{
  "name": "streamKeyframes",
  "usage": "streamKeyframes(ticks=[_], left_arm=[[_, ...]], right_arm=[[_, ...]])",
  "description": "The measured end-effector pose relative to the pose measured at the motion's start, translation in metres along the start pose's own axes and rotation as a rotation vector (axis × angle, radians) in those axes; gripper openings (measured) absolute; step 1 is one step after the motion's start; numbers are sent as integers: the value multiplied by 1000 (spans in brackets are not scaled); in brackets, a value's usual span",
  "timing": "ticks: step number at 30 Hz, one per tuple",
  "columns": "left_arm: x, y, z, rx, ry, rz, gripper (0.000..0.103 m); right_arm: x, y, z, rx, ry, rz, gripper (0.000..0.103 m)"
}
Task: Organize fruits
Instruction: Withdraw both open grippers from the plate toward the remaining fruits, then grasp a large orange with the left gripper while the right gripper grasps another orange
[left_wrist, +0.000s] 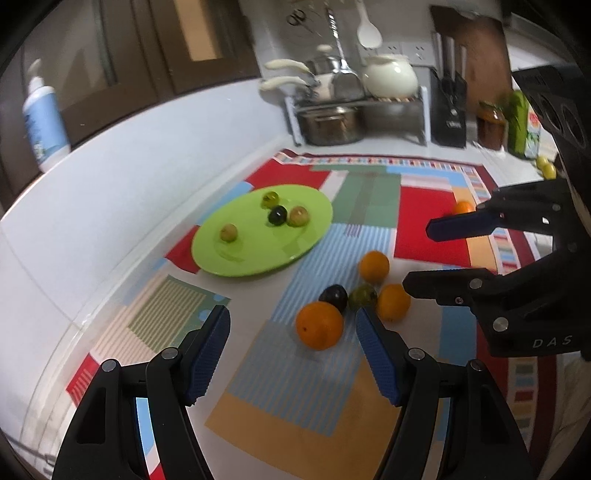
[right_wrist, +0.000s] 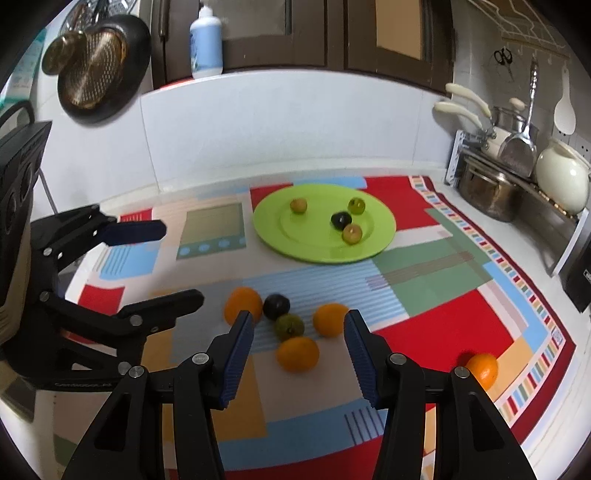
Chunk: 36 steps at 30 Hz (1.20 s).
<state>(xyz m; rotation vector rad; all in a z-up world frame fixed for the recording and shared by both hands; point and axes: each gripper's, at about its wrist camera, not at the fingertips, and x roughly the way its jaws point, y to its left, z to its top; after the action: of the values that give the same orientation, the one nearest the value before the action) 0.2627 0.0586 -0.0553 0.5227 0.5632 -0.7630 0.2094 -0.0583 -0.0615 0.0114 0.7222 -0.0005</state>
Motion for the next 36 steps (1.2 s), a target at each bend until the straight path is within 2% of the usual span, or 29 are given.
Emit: streamKeyframes(ticks=[15,23,26,30,33,36], left_arm=[[48,-4,-15,101,66,-76,69],[64,-6,-14,110,79,-114,59],[68,-7,-13,100,86,-129,53],[71,-7,-12,79,97,-147,41],[72,-8,-12,67,104,-147,41],[70,-8,-11,43,118,-147,41]], right_arm=[[38,0,-17,-7,110,7,52],[53,-6,-21,11,143,28,51],[55,-7,-22,15,147,38,47],[57,-8,-22,14,148,49,43],[57,-8,-22,11,149,61,37],[56,-9,-22,15,145,62,37]])
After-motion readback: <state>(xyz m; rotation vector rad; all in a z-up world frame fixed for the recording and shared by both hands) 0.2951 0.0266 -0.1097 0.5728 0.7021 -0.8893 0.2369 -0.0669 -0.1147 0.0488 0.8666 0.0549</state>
